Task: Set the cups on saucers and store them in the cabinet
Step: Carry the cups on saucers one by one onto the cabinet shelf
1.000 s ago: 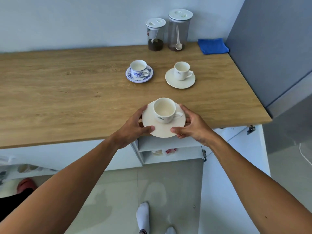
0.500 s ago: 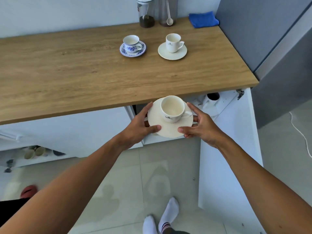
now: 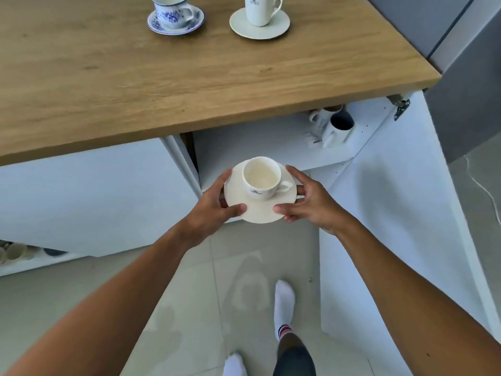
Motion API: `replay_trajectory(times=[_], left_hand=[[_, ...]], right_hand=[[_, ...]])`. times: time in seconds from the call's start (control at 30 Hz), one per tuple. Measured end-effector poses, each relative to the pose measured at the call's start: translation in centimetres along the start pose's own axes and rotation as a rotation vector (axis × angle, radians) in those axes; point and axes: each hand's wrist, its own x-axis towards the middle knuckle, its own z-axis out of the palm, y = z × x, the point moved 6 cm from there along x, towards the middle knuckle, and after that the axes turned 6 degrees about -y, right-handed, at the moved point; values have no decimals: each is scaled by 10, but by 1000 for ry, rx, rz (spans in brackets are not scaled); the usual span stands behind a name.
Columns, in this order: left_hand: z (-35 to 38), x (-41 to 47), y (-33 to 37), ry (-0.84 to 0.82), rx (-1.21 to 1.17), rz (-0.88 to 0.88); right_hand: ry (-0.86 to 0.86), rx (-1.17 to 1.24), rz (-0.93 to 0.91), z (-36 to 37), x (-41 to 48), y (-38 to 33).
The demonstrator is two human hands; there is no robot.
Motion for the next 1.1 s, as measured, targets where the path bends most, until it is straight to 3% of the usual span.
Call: replay_trajectory(times=[0.4, 0.6, 0.77, 1.1], left_hand=[[-62, 228, -92, 181, 65, 141], [-93, 316, -99, 165, -13, 195], [-130, 366, -106, 165, -51, 234], [-209, 398, -103, 311, 236, 79]], right_hand=[[-76, -105, -143, -93, 223, 58], [-92, -218, -264, -122, 313, 57], [-74, -284, -338, -130, 373, 54], [-50, -375, -317, -111, 457, 33]])
